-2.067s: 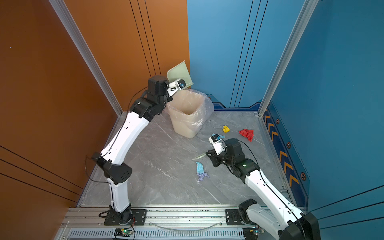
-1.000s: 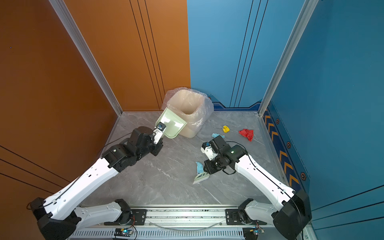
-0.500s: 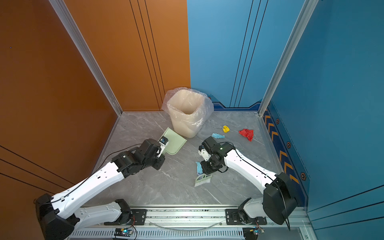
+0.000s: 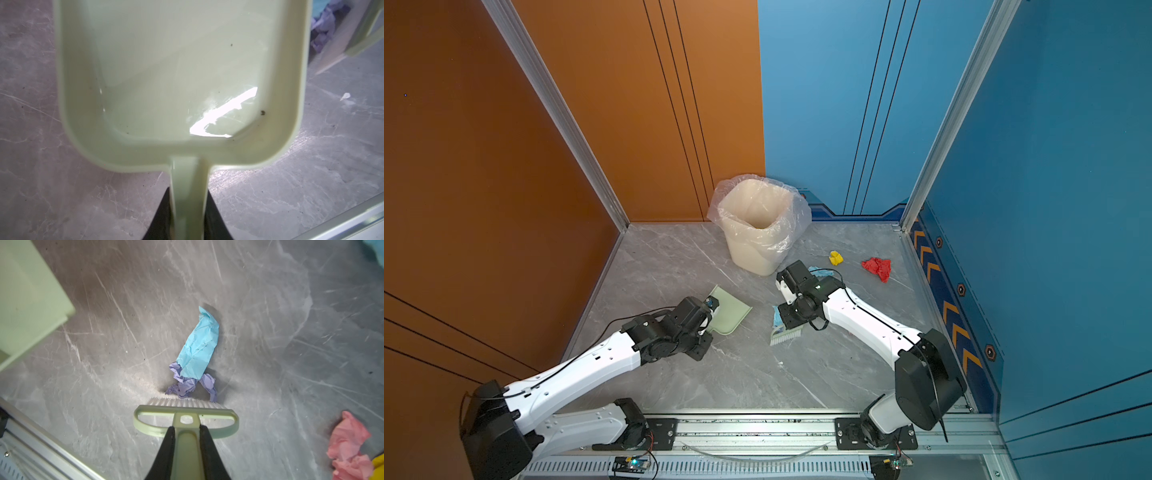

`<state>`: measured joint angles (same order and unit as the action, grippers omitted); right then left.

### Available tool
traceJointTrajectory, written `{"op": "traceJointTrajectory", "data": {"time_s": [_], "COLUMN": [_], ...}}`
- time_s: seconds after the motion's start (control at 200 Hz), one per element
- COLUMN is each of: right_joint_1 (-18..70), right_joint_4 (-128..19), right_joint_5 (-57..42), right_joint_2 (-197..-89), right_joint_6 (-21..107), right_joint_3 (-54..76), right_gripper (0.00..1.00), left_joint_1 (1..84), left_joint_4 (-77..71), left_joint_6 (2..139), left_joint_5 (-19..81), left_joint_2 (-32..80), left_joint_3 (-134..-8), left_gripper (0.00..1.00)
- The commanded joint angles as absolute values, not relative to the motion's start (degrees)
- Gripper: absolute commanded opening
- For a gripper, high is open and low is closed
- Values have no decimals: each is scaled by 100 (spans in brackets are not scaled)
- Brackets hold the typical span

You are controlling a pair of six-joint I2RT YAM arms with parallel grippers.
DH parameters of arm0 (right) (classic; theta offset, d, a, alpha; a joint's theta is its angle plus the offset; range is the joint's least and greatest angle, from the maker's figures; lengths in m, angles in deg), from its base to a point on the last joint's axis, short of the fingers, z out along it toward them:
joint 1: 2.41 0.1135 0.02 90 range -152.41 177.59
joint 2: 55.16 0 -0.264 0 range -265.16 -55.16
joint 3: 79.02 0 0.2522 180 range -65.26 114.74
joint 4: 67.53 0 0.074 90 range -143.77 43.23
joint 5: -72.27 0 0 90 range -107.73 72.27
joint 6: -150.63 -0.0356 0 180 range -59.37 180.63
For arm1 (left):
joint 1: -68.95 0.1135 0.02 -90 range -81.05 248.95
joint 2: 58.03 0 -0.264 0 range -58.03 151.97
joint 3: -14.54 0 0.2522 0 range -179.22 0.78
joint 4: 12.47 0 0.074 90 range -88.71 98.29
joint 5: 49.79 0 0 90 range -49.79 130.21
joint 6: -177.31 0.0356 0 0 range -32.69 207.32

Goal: Sweep away the paper scraps from the table
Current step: 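Lower the dustpan by the blue scraps while the right brings the brush behind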

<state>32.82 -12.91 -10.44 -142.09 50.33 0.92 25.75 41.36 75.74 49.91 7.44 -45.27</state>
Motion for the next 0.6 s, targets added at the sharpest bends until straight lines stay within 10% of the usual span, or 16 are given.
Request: {"op": "traceJointTrajectory", "data": {"time_s": [0.0, 0.596], "right_joint_1": [3228, 2562], "right_joint_4": [-1519, -1407], "right_joint_5": [-1253, -174], "right_joint_2": [-14372, -13303], "right_joint_6": [5174, 5689], "right_joint_3": [372, 226], "right_gripper": [0, 0], "left_joint_1": [2528, 2339], "left_joint_4": [3826, 3306], "left_joint_6": [7491, 8032], "left_joint_5": [4681, 3480], "left_joint_2": [828, 1796], "left_joint_3": [-4335, -4389], "left_gripper": [0, 0]}}
